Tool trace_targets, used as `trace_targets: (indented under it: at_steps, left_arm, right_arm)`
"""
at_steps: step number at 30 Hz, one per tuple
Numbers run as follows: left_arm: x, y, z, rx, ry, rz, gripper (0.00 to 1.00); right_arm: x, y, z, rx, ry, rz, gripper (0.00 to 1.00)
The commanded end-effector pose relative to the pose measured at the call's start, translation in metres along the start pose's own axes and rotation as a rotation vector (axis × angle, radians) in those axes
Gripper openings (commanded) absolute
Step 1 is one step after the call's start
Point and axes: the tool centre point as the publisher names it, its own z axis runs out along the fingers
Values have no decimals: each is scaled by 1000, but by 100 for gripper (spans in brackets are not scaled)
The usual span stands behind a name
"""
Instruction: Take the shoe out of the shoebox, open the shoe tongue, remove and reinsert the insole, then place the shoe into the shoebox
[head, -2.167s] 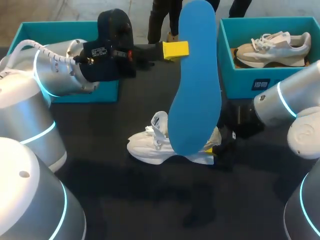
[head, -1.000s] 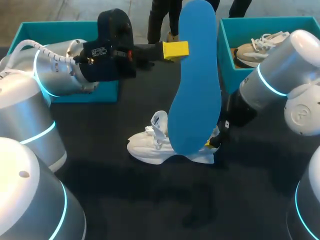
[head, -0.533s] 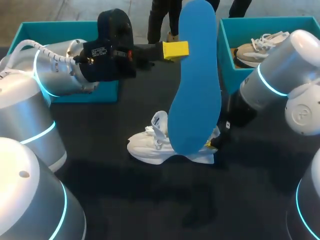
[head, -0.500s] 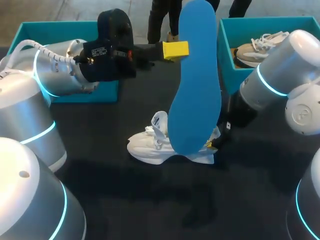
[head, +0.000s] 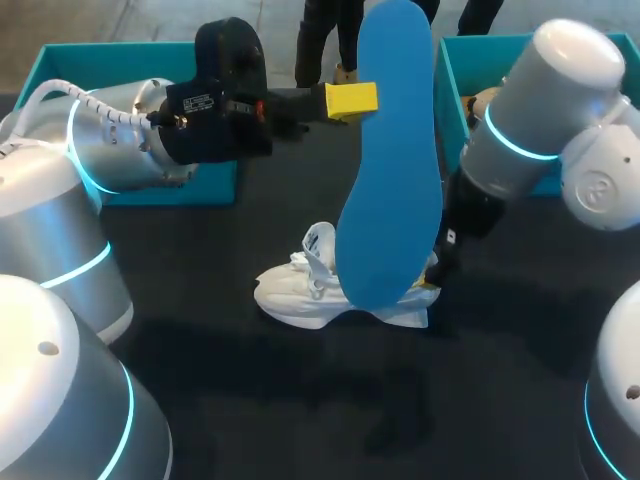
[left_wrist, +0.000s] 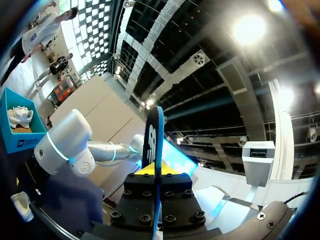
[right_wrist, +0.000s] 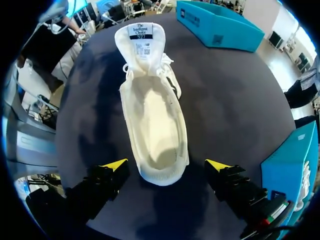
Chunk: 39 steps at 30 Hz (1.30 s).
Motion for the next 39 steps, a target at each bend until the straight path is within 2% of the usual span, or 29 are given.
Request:
trace_targets:
  at_steps: [1, 14, 23, 39]
  left_arm:
    - [1, 1, 5, 8, -5, 1, 0]
    - [1, 1, 5, 8, -5, 1, 0]
    - [1, 1, 5, 8, -5, 1, 0]
    - [1, 1, 5, 8, -5, 1, 0]
  right_arm:
    - [3, 3, -8, 63, -5, 1, 100]
    - [15, 8, -21, 124, -53, -56, 100]
    - [20, 14, -26, 160, -47, -12, 100]
    - [20, 23, -26, 151, -53, -32, 100]
